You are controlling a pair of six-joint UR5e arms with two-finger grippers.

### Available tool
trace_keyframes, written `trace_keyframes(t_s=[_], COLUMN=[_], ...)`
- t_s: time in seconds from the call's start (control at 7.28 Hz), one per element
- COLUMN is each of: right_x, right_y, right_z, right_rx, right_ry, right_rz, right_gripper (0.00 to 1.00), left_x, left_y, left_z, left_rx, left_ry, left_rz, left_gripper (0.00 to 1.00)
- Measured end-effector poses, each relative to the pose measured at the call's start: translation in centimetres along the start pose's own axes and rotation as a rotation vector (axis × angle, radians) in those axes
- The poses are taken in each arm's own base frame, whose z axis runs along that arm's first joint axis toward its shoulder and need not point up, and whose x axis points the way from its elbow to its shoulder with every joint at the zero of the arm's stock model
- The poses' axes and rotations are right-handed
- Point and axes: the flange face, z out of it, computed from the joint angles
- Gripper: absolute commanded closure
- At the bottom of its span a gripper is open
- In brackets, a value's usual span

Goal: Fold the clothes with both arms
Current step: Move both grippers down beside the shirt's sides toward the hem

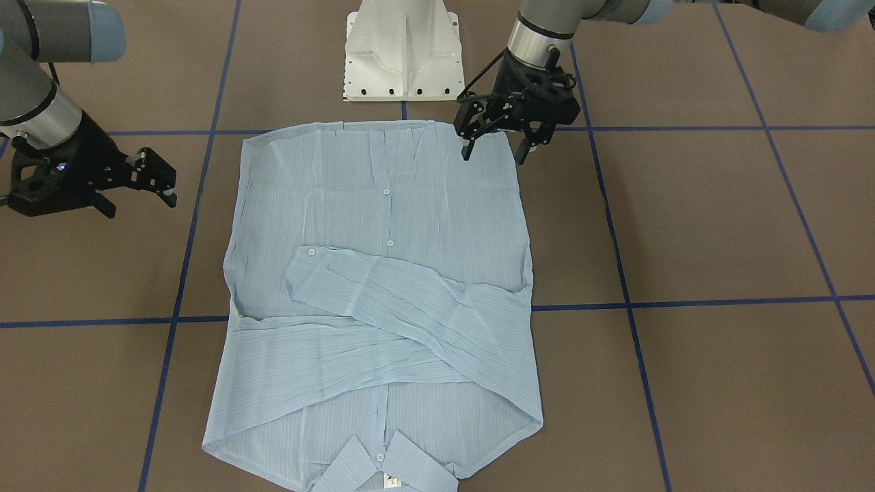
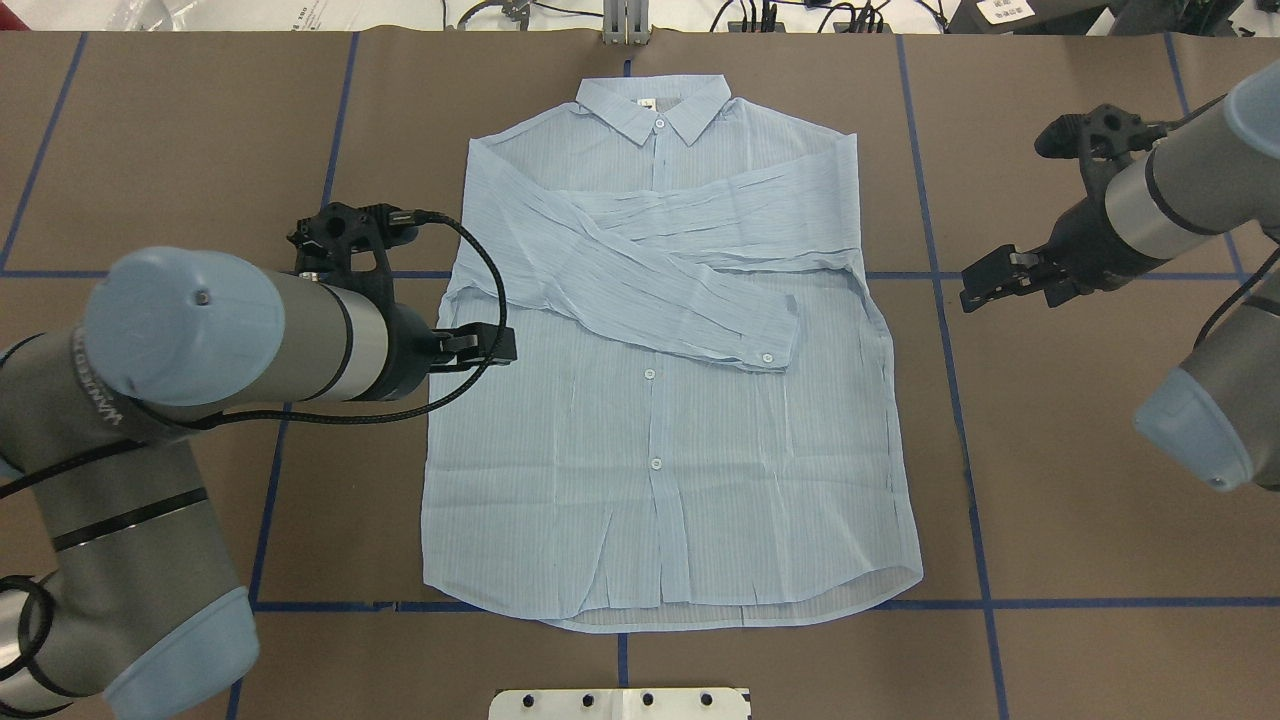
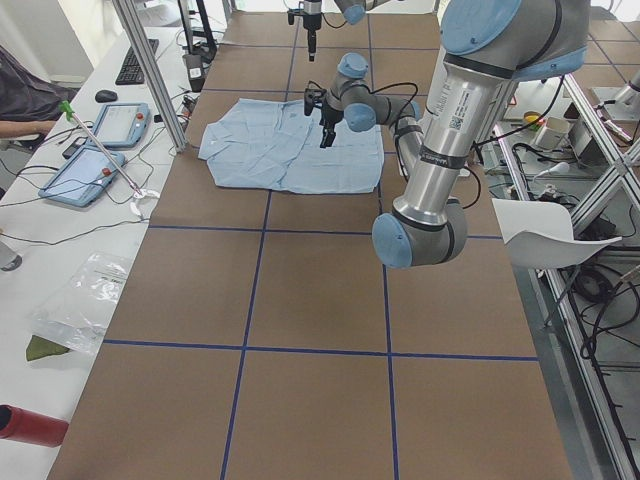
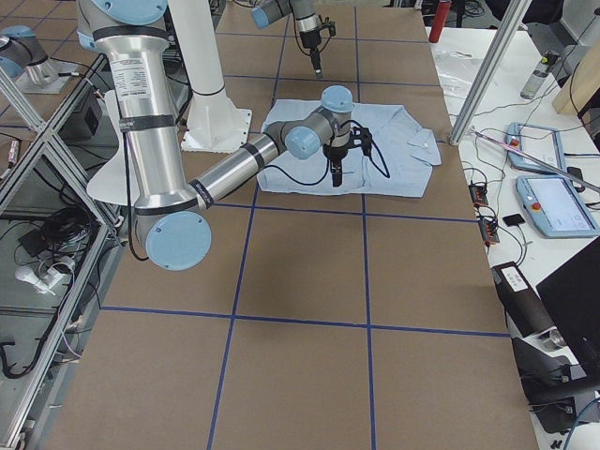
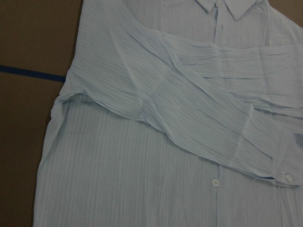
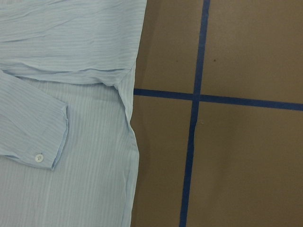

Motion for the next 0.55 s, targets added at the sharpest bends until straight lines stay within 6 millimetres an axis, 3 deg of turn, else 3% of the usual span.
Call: trace_keyframes(t_s=[0.27, 0.55], right_x=[-1.3, -3.7], right_y=[2.4, 7.1], right_z=[2.2, 5.9], right_rx=[-0.014, -0.022], right_ry=[0.037, 0.042], right_rz=[-0.009, -0.006], right_gripper=[0.00, 0.00], left_x=[-1.9, -4.3], left_y=[0.7, 1.6], left_z=[-1.2, -2.2], left_rx=[-0.019, -0.039], left_ry=[-0.007, -0.017], left_rz=[0.007, 0.037], left_gripper=[0.00, 0.00])
